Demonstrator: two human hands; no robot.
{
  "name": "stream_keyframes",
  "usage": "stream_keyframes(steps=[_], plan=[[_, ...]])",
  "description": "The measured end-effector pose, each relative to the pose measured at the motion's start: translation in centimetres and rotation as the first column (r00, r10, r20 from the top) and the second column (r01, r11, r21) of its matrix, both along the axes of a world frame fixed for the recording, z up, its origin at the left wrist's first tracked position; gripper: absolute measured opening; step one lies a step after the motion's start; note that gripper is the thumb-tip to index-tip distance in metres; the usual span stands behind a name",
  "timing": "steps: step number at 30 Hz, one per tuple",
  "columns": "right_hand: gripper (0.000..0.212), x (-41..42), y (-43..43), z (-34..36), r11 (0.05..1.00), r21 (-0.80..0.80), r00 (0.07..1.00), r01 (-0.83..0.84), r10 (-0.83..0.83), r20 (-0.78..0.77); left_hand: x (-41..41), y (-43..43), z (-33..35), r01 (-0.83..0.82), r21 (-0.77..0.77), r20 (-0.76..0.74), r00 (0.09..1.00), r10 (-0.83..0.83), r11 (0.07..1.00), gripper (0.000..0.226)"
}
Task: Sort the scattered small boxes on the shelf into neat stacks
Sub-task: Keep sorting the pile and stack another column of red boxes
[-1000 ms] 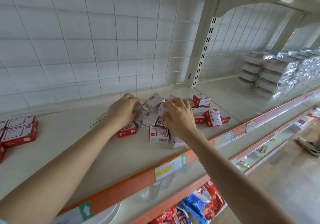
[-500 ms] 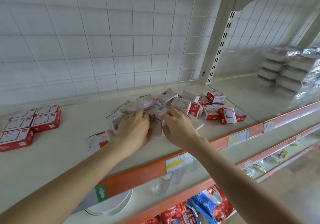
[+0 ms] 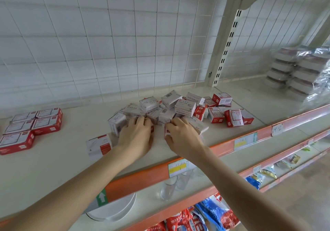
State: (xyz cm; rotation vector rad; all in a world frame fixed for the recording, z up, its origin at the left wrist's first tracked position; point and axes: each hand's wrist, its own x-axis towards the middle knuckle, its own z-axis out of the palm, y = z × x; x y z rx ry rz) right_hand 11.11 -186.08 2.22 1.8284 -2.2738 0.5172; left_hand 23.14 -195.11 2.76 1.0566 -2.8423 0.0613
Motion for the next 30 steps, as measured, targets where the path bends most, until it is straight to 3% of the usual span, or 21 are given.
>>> stream_keyframes(steps=[7,12,20,24,30], plan=[[0.015,-0.5,-0.3,-0.3,0.998,0.001,0.995,-0.069,0.069,0.079,2.6,0.7,0.0,0.074,0.045,-0.098,0.993,-0.069,0.996,0.04],[0.016,-0.7,-0.2,0.4,0.991,0.029,0.979,-0.131,0.125,0.163,3.4,1.1,0.2,0.053,0.154,-0.177,0.984,-0.025,0.987,0.053],[0.042,-1.0,-0.4,1.2,0.978,0.146,0.984,-0.147,0.13,0.122,3.8,1.5,0.3,0.008,0.166,-0.204,0.979,0.027,0.986,0.064],[0.058,-1.1,-0.3,1.5,0.978,0.166,0.974,-0.128,0.093,0.206,4.3,1.9,0.2,0.071,0.181,-0.263,0.964,-0.021,0.981,0.065],[0.048,-1.0,-0.5,1.5,0.98,0.166,0.972,-0.106,0.067,0.223,5.5,2.1,-0.3,0.116,0.159,-0.421,0.906,-0.039,0.981,0.054]])
